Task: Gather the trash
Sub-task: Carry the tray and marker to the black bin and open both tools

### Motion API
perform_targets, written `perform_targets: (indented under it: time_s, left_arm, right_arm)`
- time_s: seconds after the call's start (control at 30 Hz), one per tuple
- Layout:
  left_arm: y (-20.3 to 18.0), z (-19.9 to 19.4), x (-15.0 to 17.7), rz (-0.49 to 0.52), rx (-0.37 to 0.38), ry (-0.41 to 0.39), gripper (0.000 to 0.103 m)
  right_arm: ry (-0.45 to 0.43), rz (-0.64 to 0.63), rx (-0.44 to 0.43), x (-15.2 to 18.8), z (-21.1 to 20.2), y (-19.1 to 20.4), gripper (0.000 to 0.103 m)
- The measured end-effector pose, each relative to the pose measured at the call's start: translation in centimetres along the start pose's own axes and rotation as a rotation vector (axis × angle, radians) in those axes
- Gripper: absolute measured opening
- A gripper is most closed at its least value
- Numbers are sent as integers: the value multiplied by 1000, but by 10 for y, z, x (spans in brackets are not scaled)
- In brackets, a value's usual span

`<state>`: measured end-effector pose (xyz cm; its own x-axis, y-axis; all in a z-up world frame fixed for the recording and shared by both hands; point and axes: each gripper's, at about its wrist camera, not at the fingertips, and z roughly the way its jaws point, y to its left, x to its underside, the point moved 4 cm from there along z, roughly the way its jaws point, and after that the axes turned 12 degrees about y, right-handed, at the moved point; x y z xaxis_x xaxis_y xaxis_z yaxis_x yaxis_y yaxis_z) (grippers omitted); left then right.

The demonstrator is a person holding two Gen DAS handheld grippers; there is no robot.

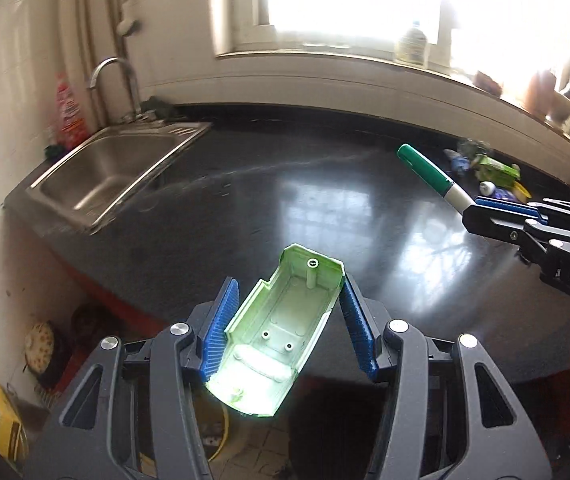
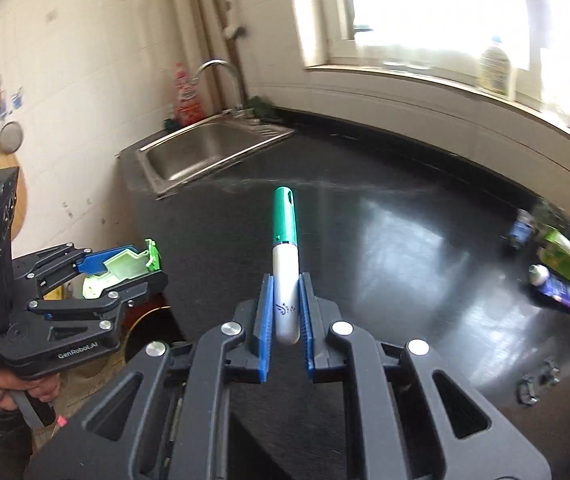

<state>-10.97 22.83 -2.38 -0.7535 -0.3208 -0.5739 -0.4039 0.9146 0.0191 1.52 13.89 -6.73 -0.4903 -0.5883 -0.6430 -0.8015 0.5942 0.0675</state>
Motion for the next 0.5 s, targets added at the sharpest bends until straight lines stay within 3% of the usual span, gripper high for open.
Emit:
perform_targets:
  time_s: [0.23,0.37,0.5]
  left_arm:
    - [116,-1,67,-219,-112,67,51]
    - [149,16,99,-284,-125,115,51]
    - [173,46,126,-332,-88,170,51]
  right_arm:
    - [108,-195,-213,-18,72,140,13]
    - [188,-283,-269,-11,112,201,13]
    - [272,-310,-288,-1,150,232,13]
